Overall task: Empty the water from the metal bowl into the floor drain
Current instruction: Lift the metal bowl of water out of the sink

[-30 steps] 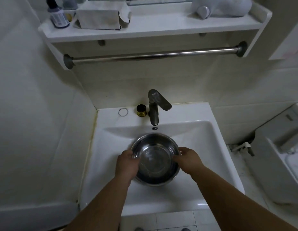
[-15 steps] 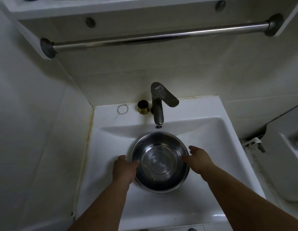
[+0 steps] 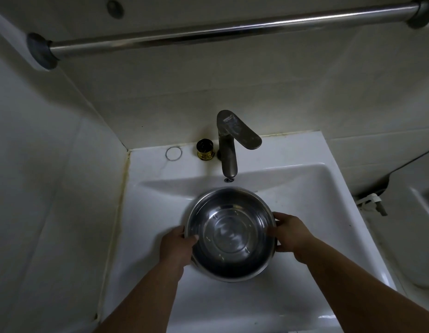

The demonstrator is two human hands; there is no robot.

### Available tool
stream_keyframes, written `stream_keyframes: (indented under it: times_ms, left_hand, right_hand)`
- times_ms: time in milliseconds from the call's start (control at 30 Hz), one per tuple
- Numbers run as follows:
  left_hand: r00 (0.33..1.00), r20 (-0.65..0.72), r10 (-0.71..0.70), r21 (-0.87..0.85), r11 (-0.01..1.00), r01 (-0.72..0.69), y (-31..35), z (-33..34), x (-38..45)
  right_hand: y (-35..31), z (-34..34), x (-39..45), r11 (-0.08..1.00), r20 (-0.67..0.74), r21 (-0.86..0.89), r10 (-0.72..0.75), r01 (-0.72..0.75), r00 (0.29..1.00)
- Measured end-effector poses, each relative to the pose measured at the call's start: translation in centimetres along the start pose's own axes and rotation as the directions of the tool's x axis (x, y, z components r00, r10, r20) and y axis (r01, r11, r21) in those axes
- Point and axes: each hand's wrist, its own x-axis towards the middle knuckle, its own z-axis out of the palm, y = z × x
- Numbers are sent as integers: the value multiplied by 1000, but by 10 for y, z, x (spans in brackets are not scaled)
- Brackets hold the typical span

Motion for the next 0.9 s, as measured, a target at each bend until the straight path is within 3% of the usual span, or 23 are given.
stream_keyframes:
  times_ms: [333,900]
  left_hand:
    - [997,34,-65,-87,994,68,1,1,-2]
    - [991,77,-109,-193,974,122,-4,-2,-1]
  right_hand:
    - [8,2,5,994,42,111,12,-17,999]
    - [11,6,1,991,7,130,31,-32,999]
